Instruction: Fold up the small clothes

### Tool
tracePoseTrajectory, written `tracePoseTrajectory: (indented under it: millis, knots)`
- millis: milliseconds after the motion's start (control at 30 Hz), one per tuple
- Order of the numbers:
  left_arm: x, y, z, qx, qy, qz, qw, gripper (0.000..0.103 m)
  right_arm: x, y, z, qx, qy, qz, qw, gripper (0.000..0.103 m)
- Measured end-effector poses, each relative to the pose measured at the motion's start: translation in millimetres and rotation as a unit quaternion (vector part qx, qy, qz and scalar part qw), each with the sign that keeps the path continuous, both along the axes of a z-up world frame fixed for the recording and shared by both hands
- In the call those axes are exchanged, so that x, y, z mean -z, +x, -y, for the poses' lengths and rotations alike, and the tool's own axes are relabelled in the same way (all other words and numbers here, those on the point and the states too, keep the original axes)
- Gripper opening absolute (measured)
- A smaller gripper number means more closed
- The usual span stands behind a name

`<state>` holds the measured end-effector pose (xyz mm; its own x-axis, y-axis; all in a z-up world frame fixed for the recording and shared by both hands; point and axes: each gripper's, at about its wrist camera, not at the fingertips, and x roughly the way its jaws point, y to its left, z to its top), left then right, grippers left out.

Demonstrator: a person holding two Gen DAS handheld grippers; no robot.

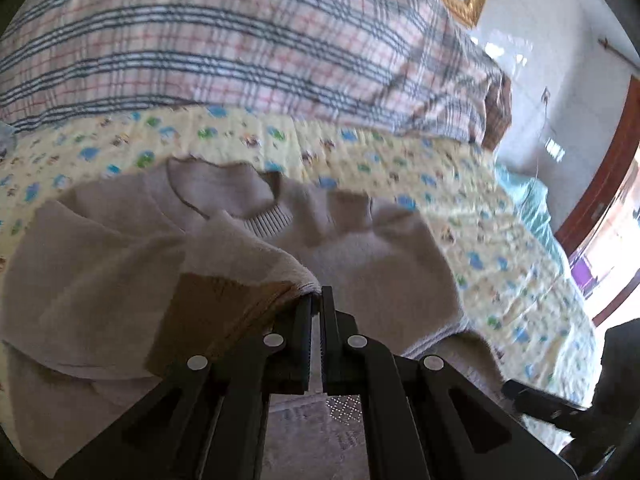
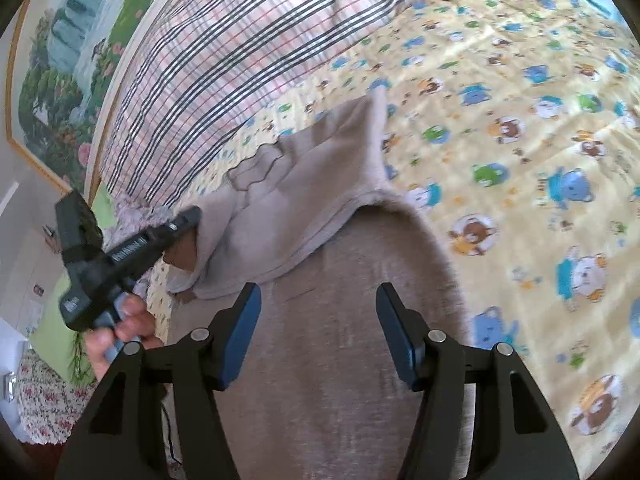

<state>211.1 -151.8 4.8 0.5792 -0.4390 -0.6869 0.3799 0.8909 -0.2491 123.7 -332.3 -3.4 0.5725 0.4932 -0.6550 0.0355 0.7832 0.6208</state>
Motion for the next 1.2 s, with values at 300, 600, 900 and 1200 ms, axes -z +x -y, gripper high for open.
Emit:
tracePoseTrajectory:
  millis: [300, 600, 900, 1200]
  knots:
    - [23, -19, -9, 0.037, 0.022, -0.029, 0.9987, 0.032, 2, 6, 4, 0.012, 0.007, -0.012, 1.0, 0.062]
    - [14, -61, -116, -0.02, 0.063, 0.007, 0.9978, 0.054, -2, 30, -37, -0.035, -0.032, -0.001, 0.999, 0.073]
    - [38, -25, -225, -0.18, 0.115, -0.02, 0.9768, 0.054, -10, 66, -144, -0.197, -0.223, 0.083, 0.951, 0.073]
    - [54, 10, -235, -0.207, 0.125, -0.03, 0.9698, 0.054, 9, 58, -203, -0.316, -0.4, 0.181, 0.841, 0.073]
